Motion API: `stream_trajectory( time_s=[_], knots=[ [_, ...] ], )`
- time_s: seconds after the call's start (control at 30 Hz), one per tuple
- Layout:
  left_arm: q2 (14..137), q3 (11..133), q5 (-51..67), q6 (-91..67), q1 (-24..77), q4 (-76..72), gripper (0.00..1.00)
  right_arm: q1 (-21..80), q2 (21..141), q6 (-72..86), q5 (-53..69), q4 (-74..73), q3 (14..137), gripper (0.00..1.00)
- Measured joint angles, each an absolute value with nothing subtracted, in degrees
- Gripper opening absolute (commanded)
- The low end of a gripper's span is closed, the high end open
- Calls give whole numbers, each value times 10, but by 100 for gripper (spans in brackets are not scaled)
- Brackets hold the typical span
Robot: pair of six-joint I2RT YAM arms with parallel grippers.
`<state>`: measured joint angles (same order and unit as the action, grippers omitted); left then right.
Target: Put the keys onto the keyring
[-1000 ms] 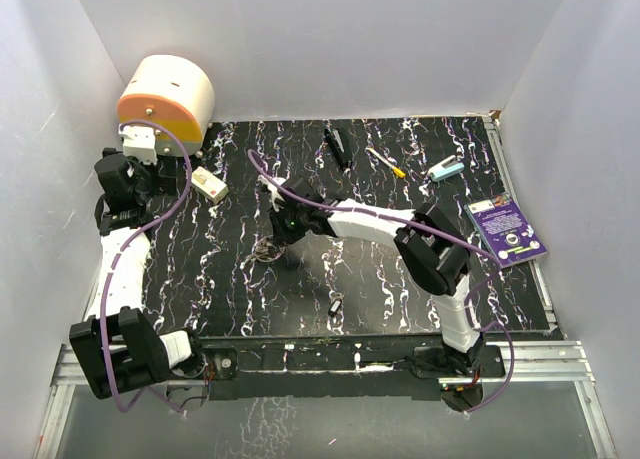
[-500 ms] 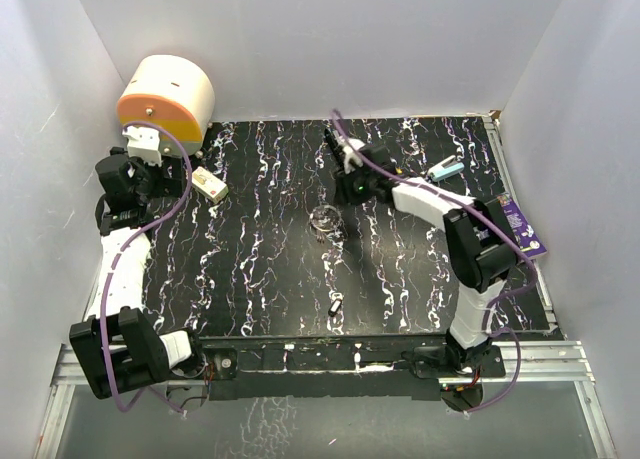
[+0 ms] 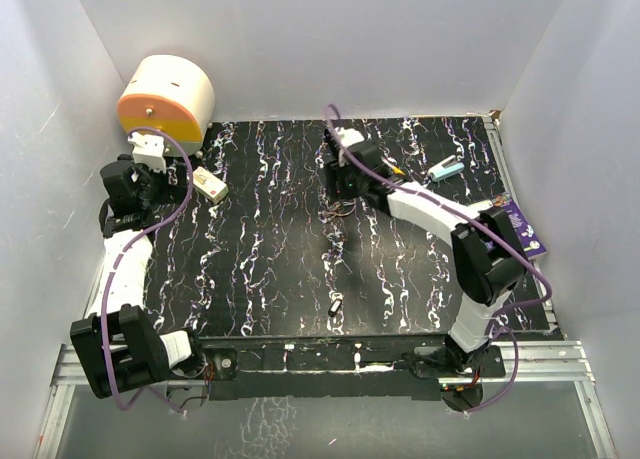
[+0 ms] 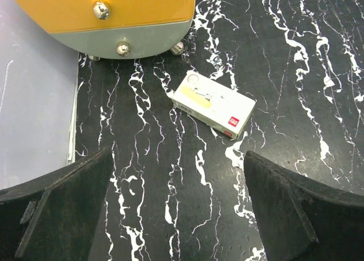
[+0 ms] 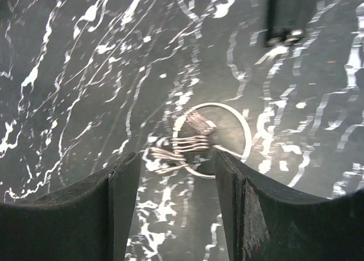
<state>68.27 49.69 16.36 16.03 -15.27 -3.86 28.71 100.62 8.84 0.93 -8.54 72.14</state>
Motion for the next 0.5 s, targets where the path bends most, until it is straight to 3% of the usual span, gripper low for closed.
stream_trajectory(
  time_s=[0.17,0.5],
  knots=[
    [683,497,181,157,-153,-38,97,352,1057,100,-10,-90,724,59],
    [686,486,217,154,-153,-34,97,344,1167,133,-47,-135,804,59]
  ],
)
